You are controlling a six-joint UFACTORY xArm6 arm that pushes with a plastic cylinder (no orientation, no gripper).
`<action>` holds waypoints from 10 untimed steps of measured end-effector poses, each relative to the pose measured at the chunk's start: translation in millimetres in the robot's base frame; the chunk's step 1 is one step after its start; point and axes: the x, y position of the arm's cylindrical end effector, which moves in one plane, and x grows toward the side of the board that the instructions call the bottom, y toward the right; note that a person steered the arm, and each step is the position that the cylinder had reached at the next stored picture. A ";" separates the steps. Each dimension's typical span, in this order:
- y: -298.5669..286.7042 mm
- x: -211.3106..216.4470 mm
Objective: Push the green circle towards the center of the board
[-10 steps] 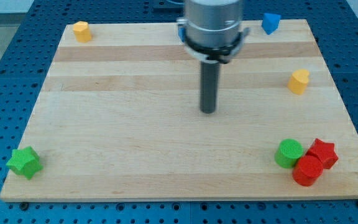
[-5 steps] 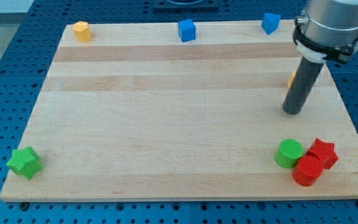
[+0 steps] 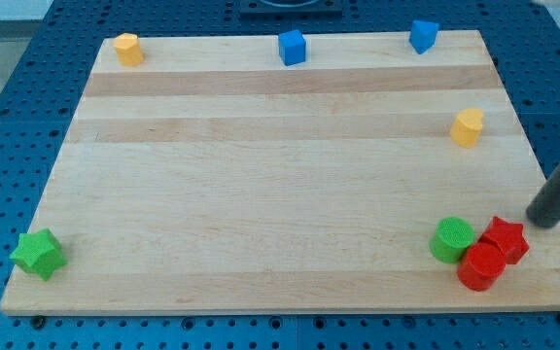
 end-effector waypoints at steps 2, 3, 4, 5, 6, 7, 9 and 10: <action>-17.0 38.0; -31.1 48.1; -65.0 50.9; -77.2 50.9; -87.7 50.9; -88.2 38.0; -102.6 2.1; -123.0 -10.9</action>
